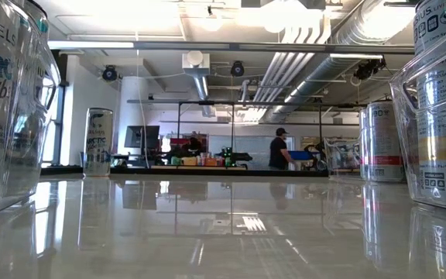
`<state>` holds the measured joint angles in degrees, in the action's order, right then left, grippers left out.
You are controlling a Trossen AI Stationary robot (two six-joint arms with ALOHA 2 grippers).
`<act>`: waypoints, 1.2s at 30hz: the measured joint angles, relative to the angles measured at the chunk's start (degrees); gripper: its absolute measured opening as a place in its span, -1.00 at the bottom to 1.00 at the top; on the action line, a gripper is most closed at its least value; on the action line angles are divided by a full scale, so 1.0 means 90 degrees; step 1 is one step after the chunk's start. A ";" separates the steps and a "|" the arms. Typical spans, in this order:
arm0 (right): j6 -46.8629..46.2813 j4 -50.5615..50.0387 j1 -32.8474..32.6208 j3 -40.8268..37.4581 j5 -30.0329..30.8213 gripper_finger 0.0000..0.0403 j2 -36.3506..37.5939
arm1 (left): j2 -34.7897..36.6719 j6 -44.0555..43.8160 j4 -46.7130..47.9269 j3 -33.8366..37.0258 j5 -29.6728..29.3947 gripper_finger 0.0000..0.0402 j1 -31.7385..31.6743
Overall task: Sort soda cans
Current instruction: Put the bottom white-blue soda can into the bottom right transparent bin, then put the white-blue soda can into the bottom left transparent bin
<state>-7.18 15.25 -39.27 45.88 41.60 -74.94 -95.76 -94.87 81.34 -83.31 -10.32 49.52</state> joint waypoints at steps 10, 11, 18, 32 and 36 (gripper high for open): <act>-0.0029 0.0002 0.0000 0.0001 0.0000 0.58 0.0000 | -0.0102 0.0606 -0.0204 0.0000 -0.0193 0.46 -0.0282; -0.0029 0.0002 0.0000 -0.0001 0.0000 0.58 0.0000 | -0.0104 0.0681 -0.0197 0.0000 -0.0203 0.51 -0.0322; -0.0029 0.0002 0.0000 -0.0001 0.0000 0.58 0.0000 | 0.0103 0.1112 -0.0161 -0.0006 0.0314 0.67 -0.0505; 0.0017 -0.0049 0.0000 -0.0001 0.0000 0.58 0.0000 | 0.1978 0.0203 0.0954 -0.0012 -0.1205 0.68 -0.0513; 0.0098 -0.0053 0.0000 -0.0001 0.0000 0.58 0.0000 | 0.2664 0.0978 0.0926 0.0104 -0.2628 0.68 -0.1145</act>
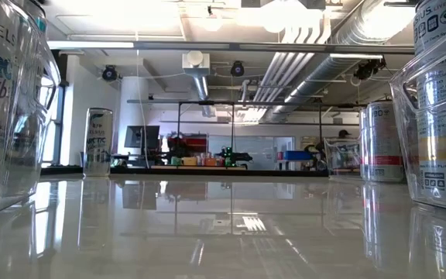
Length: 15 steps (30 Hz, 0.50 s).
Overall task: Sort soda cans
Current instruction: Put the white-blue soda can into the bottom left transparent bin
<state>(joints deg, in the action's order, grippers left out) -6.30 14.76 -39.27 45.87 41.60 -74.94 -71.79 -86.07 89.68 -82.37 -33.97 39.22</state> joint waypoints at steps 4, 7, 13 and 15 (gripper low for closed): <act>0.0038 0.0000 0.0032 0.0000 0.0000 0.58 0.0000 | 0.0455 0.1567 0.0030 -0.0002 -0.0279 0.68 -0.1546; 0.0022 -0.0028 0.0073 0.0002 -0.0002 0.58 0.0000 | 0.0589 0.2948 0.0049 -0.0001 -0.0006 0.65 -0.3040; -0.0094 -0.0027 0.0131 0.0000 -0.0002 0.58 0.0000 | 0.0234 0.5799 0.0040 0.0000 0.0823 0.60 -0.5806; -0.0164 -0.0029 0.0131 0.0000 -0.0002 0.58 0.0000 | 0.0001 0.6506 0.0040 0.0000 0.0819 0.60 -0.6506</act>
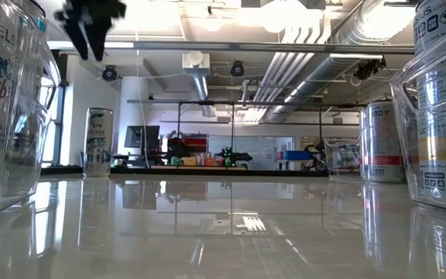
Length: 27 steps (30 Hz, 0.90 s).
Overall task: Sort soda cans
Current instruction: Put the white-blue soda can into the bottom left transparent bin
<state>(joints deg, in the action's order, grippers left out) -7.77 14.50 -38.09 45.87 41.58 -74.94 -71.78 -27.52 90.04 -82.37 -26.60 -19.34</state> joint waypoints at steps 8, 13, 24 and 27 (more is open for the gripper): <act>-0.0158 -0.0005 -0.0029 0.0000 -0.0005 0.58 0.0000 | -0.1056 0.1592 -0.0219 0.0005 0.0419 0.60 -0.2090; -0.0301 -0.0007 -0.0036 0.0000 -0.0044 0.58 0.0000 | -0.1548 0.1969 0.0021 0.0008 0.0740 0.60 -0.2878; -0.0278 -0.0007 -0.0034 0.0000 -0.0289 0.58 0.0000 | -0.1596 0.4223 -0.0161 0.0010 0.0810 0.60 -0.3218; -0.0277 -0.0007 -0.0034 0.0001 -0.0289 0.58 0.0000 | -0.1608 0.4513 -0.0476 0.0010 0.1090 0.60 -0.3252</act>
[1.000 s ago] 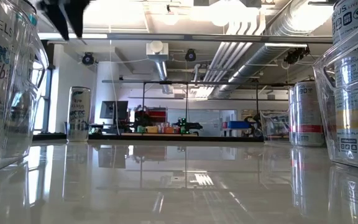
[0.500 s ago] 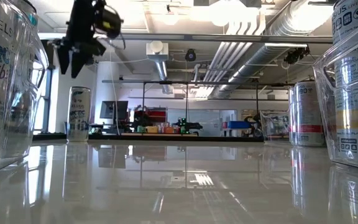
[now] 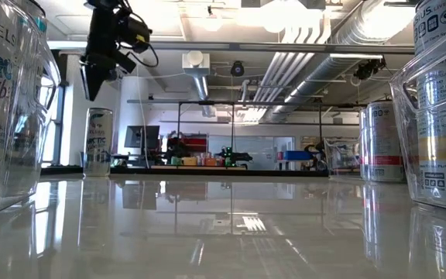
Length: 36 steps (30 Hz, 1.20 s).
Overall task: Sort soda cans
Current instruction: Put the white-blue soda can into the bottom left transparent bin
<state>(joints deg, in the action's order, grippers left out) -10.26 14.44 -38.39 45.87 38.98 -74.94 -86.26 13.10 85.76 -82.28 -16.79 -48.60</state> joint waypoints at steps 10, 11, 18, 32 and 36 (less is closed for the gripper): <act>-0.0006 0.0000 0.0000 0.0000 0.0000 0.58 0.0000 | -0.0261 0.0072 -0.0723 -0.0002 0.0276 0.60 -0.0021; -0.0020 0.0000 0.0000 -0.0001 0.0000 0.58 0.0000 | -0.0325 0.0024 -0.0709 -0.0002 0.0284 0.60 -0.0021; -0.0129 -0.0002 -0.0002 -0.0001 0.0000 0.58 0.0000 | -0.0687 -0.0171 -0.0702 -0.0002 0.0267 0.60 -0.0021; -0.0141 -0.0005 -0.0002 0.0001 -0.0046 0.58 0.0000 | -0.0899 -0.0493 -0.0627 -0.0002 0.0235 0.56 -0.0039; -0.0149 -0.0005 -0.0002 -0.0001 -0.0046 0.58 0.0000 | -0.0899 -0.0768 -0.0493 -0.0002 0.0243 0.41 -0.0123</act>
<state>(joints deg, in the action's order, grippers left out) -11.60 14.39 -38.41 45.87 38.57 -74.94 -94.35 6.18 81.32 -82.30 -14.60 -49.71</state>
